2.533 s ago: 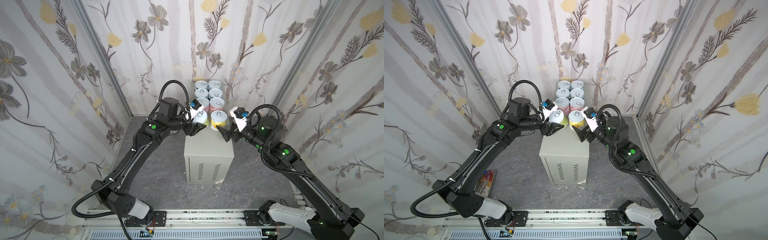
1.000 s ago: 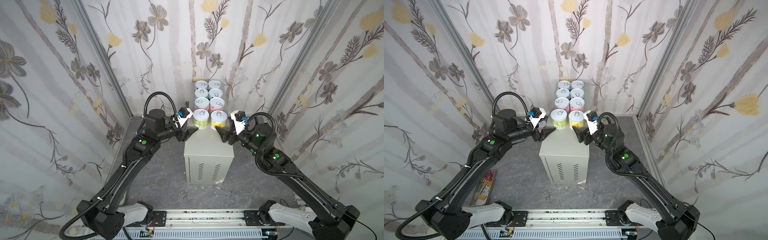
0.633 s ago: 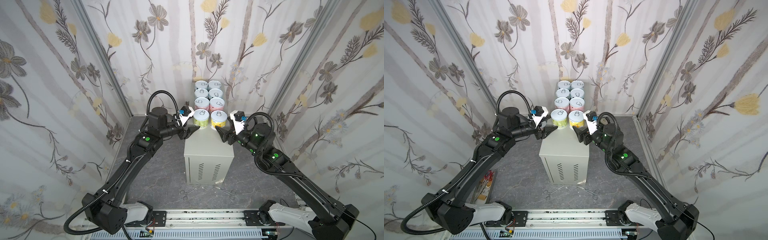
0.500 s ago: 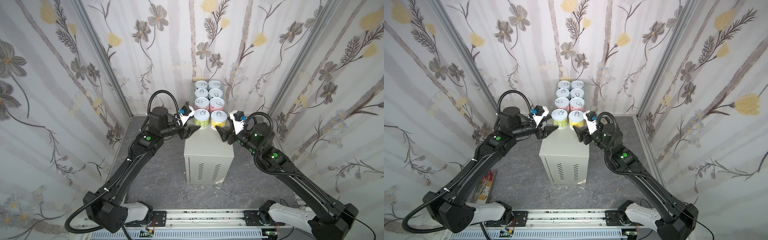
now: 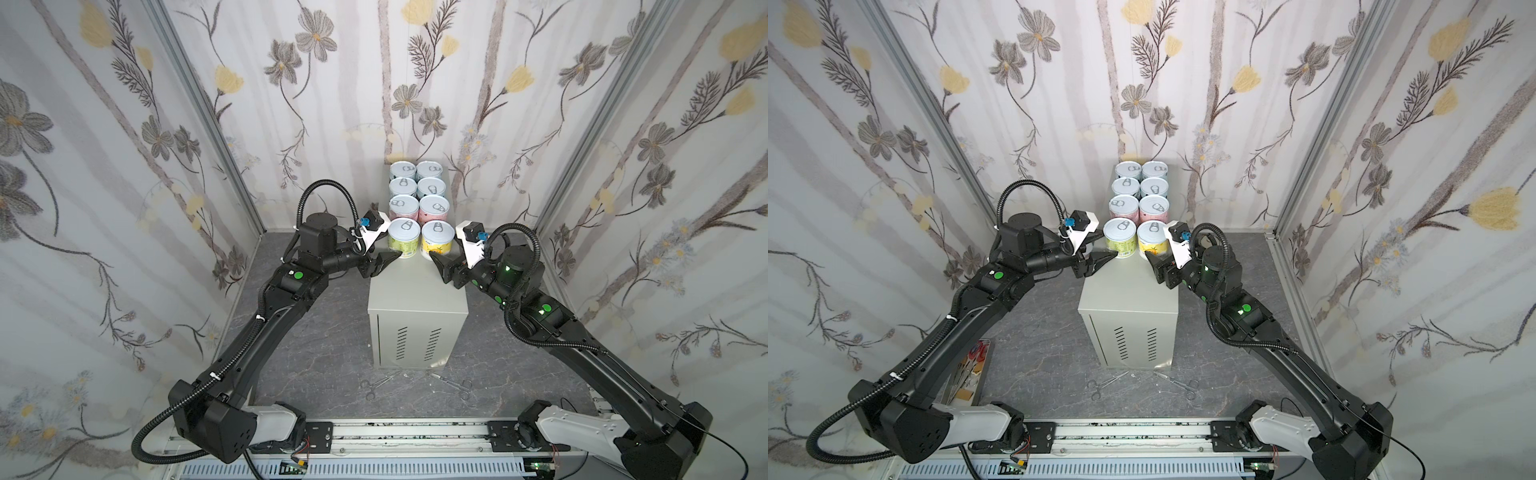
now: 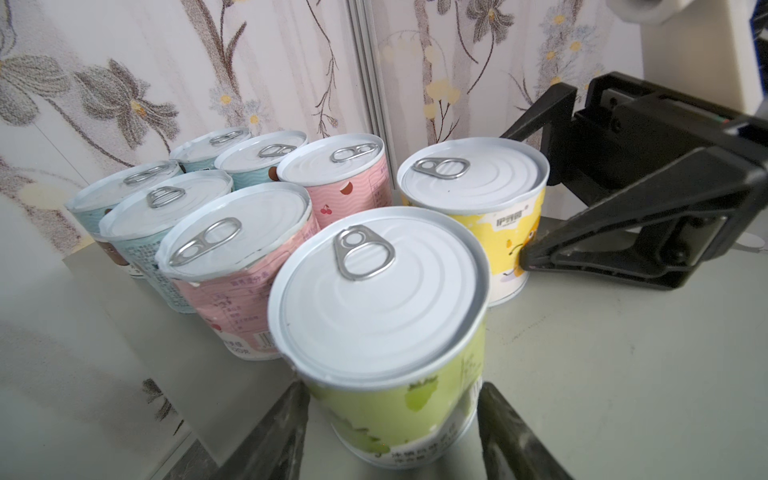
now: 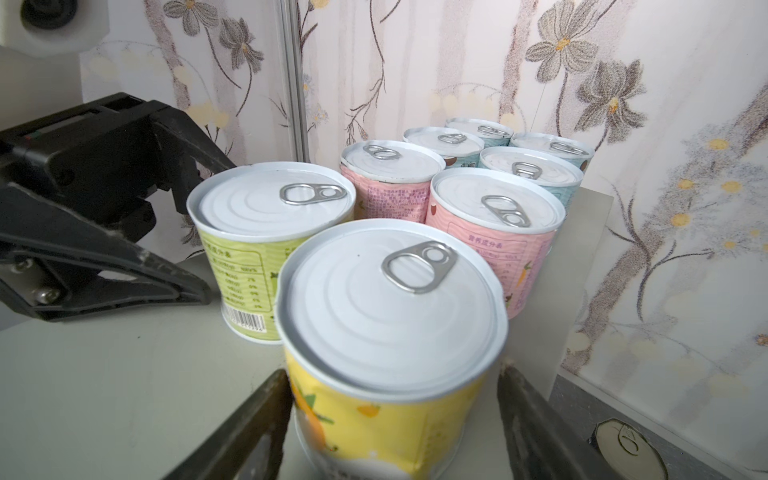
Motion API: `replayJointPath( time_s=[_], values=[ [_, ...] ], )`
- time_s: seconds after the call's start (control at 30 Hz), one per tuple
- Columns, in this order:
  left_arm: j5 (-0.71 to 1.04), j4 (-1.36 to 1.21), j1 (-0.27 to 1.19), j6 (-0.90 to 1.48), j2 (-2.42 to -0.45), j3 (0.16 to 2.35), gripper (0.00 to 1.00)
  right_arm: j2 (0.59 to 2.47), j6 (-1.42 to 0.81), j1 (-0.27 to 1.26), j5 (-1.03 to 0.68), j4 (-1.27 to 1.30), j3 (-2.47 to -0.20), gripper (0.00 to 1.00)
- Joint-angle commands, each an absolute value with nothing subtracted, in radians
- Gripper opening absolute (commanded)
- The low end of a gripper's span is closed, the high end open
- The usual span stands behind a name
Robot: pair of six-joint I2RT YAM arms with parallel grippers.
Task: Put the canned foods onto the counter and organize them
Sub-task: 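Push the cans together with both grippers from opposite sides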
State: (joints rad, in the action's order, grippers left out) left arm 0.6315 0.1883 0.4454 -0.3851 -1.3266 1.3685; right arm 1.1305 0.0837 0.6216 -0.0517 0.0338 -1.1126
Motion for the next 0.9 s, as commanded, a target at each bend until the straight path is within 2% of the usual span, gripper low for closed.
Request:
replayJointPath(
  time_s=[0.0,0.87],
  values=[
    [0.644,0.15,0.445,-0.388,-1.323,1.376,0.63,1.135,0.098,0.622,-0.038,0.08,-1.117,0.77],
    [0.631,0.086,0.444,-0.364,-1.33,1.36,0.63,1.17,0.111,0.619,-0.055,0.094,-1.123,0.73]
  ],
)
